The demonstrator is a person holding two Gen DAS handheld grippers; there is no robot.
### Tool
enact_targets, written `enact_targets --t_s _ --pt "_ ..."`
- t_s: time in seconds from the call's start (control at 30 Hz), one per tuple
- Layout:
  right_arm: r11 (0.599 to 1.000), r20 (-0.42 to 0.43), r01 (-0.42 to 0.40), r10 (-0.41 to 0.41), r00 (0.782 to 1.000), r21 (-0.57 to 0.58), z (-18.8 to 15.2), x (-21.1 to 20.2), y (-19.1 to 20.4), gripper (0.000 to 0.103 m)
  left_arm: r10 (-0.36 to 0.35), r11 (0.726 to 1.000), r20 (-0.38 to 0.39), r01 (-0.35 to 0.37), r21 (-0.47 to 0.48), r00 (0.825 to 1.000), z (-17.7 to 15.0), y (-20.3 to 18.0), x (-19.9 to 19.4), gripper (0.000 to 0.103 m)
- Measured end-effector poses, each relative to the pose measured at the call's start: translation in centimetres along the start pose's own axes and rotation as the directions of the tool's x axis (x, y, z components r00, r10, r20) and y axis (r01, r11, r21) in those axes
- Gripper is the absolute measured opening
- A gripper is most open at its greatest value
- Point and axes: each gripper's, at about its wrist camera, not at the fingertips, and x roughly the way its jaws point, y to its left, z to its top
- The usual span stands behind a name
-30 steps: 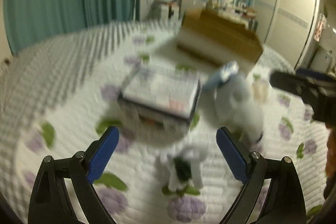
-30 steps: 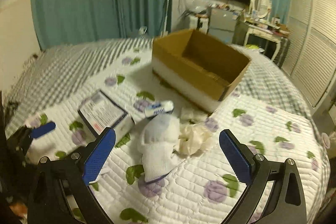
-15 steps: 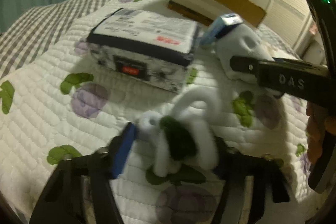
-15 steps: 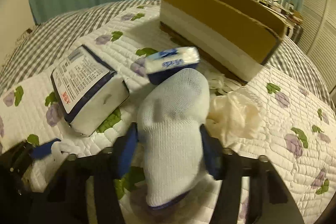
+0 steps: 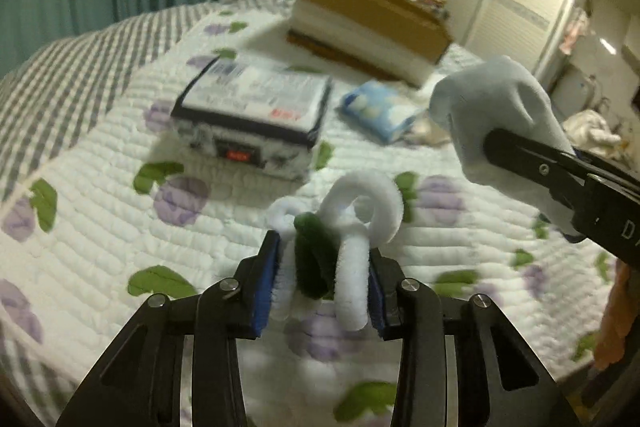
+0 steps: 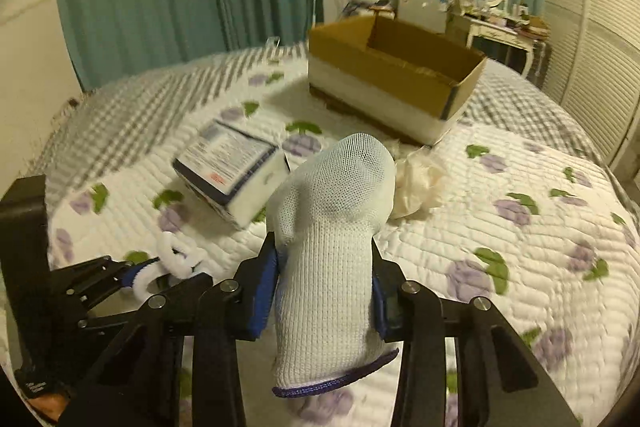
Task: Organize soft objects
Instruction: 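Carry the sock and fuzzy toy into the box and open both grippers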
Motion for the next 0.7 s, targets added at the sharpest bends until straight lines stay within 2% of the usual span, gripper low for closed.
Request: enact_targets --t_s 0.23,0.33,0.47,0.53,0.57,0.7 --pt "0.999 0.128 0.016 -0.020 0.992 0.032 2.8 -6.3 -0.5 0.039 -0.038 0.994 0.105 0.028 0.103 0.994 5.0 -1.8 -4.9 0.038" --pt "0.998 0.195 0.040 -0.048 0.980 0.041 5.5 -8.7 -1.4 0.039 -0.055 0.988 0.164 0.030 0.152 0.985 8.3 -2.4 -6.2 0.038" --pt "0.996 0.282 0.073 -0.085 0.956 0.054 10.1 -10.8 -3.0 0.039 -0.058 0.973 0.281 -0.009 0.229 0.958 13.6 -3.9 -7.4 0.038" --pt "0.995 0.312 0.084 -0.099 0.945 0.059 12.2 -11.0 -3.7 0.039 -0.084 0.964 0.321 -0.005 0.267 0.943 16.0 -4.7 -7.6 0.038" --pt "0.994 0.326 0.088 -0.104 0.940 0.063 13.3 -11.0 -4.1 0.039 -0.103 0.958 0.337 0.003 0.285 0.936 17.4 -5.1 -7.5 0.038" --pt "0.991 0.361 0.096 -0.122 0.924 0.089 17.6 -9.3 -6.1 0.039 -0.084 0.950 0.409 -0.050 0.307 0.909 22.7 -6.3 -5.8 0.038"
